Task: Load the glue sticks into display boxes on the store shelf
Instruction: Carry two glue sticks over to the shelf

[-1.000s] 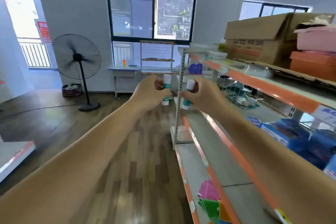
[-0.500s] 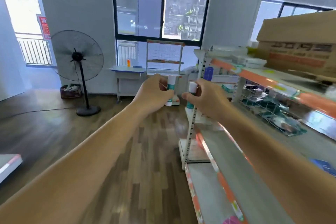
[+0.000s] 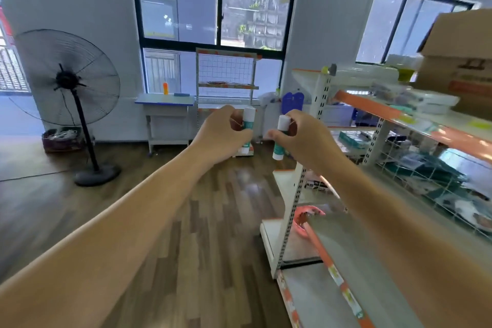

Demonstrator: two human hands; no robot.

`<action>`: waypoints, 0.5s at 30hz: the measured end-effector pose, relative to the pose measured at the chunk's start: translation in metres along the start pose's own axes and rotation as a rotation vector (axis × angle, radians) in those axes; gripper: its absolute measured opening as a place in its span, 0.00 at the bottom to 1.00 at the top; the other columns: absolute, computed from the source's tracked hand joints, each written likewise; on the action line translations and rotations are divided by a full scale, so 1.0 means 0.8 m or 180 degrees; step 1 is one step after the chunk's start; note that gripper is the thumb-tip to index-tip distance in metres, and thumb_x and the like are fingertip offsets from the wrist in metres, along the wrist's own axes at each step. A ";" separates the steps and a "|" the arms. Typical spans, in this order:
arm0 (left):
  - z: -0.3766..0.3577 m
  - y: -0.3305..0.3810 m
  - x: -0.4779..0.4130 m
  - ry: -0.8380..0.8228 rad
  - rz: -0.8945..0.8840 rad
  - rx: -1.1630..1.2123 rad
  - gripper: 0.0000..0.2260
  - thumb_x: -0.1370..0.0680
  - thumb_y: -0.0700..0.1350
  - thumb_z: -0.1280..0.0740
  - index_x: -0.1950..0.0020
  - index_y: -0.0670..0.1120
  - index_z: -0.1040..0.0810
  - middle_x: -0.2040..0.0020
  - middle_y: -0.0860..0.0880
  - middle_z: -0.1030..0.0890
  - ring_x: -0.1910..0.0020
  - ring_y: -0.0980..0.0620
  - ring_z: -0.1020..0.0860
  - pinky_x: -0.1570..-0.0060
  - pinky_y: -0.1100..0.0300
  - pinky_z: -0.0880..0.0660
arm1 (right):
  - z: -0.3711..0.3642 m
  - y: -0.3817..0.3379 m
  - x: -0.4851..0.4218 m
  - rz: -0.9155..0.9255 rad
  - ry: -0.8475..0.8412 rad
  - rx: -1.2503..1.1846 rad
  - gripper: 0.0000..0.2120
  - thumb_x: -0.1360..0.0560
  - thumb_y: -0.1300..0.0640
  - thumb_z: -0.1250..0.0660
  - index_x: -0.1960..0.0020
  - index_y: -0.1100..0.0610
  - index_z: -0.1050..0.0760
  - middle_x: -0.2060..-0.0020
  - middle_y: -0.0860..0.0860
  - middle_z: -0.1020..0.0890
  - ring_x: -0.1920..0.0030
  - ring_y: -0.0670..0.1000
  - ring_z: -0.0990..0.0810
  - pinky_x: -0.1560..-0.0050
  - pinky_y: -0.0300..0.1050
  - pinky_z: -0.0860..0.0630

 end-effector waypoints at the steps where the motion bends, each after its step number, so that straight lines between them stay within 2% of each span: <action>1: -0.006 -0.013 -0.027 -0.0018 -0.0008 0.0011 0.11 0.27 0.46 0.30 0.47 0.50 0.28 0.57 0.57 0.24 0.57 0.60 0.25 0.58 0.62 0.27 | -0.013 0.013 -0.025 -0.0004 0.0017 0.0011 0.11 0.24 0.48 0.33 0.51 0.53 0.30 0.66 0.42 0.29 0.67 0.39 0.30 0.68 0.35 0.36; 4: -0.028 -0.053 -0.112 -0.0060 -0.0006 0.0016 0.10 0.27 0.46 0.31 0.49 0.49 0.28 0.57 0.55 0.24 0.57 0.57 0.25 0.57 0.59 0.25 | -0.050 0.056 -0.102 0.0010 0.0133 0.0117 0.12 0.24 0.47 0.33 0.48 0.55 0.29 0.66 0.41 0.30 0.67 0.38 0.32 0.68 0.34 0.38; 7: -0.050 -0.087 -0.200 -0.0048 0.0023 0.0053 0.09 0.27 0.45 0.31 0.49 0.49 0.27 0.56 0.53 0.23 0.57 0.55 0.24 0.56 0.57 0.23 | -0.081 0.101 -0.186 0.0034 0.0271 0.0162 0.19 0.24 0.47 0.34 0.40 0.59 0.30 0.67 0.41 0.31 0.68 0.39 0.32 0.69 0.32 0.39; 10: -0.068 -0.116 -0.288 -0.0063 0.0042 -0.0004 0.09 0.27 0.45 0.31 0.48 0.48 0.26 0.56 0.54 0.23 0.57 0.56 0.24 0.55 0.57 0.23 | -0.101 0.138 -0.273 0.0005 0.0223 0.0163 0.14 0.23 0.47 0.35 0.45 0.56 0.30 0.66 0.41 0.31 0.68 0.39 0.32 0.70 0.32 0.40; 13: -0.081 -0.143 -0.371 -0.0068 -0.0002 0.0040 0.08 0.26 0.44 0.31 0.49 0.48 0.26 0.56 0.55 0.22 0.58 0.58 0.24 0.55 0.58 0.24 | -0.118 0.164 -0.352 -0.0027 0.0277 0.0070 0.15 0.23 0.47 0.34 0.44 0.56 0.28 0.63 0.45 0.28 0.65 0.43 0.30 0.68 0.32 0.39; 15: -0.090 -0.162 -0.424 -0.0080 -0.0024 0.0045 0.08 0.26 0.44 0.31 0.49 0.47 0.25 0.57 0.55 0.22 0.59 0.59 0.25 0.57 0.61 0.25 | -0.132 0.180 -0.401 -0.0045 0.0293 0.0069 0.14 0.24 0.46 0.34 0.45 0.55 0.29 0.64 0.44 0.29 0.65 0.42 0.29 0.68 0.33 0.38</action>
Point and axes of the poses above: each hand's wrist, its own x-axis away from the middle knuckle, its own z-axis out of the back of the hand, y = z × x, the point moved 3 cm from there along -x, towards the middle knuckle
